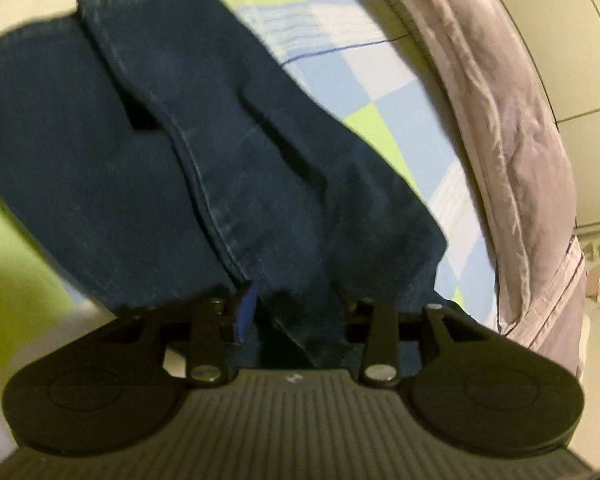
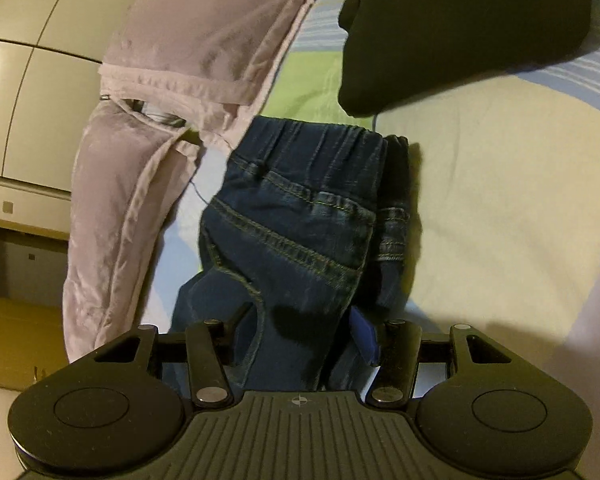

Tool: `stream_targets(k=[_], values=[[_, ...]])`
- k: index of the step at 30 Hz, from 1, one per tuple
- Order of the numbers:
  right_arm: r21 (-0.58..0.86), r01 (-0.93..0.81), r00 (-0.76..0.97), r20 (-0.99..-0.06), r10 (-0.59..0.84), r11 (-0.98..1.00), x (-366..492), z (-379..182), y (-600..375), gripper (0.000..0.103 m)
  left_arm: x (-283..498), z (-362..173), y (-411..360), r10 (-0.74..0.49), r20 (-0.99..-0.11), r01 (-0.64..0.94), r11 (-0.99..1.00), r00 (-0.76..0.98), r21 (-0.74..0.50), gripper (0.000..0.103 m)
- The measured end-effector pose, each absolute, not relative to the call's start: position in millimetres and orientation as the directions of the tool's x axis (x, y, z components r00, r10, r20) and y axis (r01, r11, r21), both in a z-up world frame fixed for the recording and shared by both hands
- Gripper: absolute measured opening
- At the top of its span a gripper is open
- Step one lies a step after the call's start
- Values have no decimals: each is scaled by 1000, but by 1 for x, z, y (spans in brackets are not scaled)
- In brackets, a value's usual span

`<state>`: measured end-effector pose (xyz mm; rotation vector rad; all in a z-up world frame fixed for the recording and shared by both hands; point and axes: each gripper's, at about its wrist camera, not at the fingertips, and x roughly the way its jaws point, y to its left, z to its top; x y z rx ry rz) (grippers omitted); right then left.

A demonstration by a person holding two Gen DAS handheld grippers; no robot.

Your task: Fold clothes

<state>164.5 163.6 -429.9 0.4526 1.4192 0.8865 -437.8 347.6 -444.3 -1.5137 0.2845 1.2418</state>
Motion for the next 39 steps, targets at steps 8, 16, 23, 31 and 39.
stream_targets(k=[8, 16, 23, 31, 39], values=[[755, -263, -94, -640, 763, 601, 173, -439, 172, 56, -445, -461, 357, 447, -823, -722, -431, 350, -541, 19], [668, -492, -110, -684, 721, 559, 166, -395, 199, 3, -442, -399, 377, 517, -801, -817, -293, 301, -497, 2], [626, -683, -84, -579, 811, 376, 168, -286, 293, 3, -419, -309, 504, 667, -688, -885, -91, 286, -457, 2], [602, -732, -34, -500, 865, 320, 171, -260, 350, 80, -424, -312, 523, 656, -730, -930, -115, 192, -348, 27], [505, -578, -45, -804, 593, 641, 182, -381, 201, 80, -541, -399, 387, 395, -917, -811, -520, 50, -268, 27]])
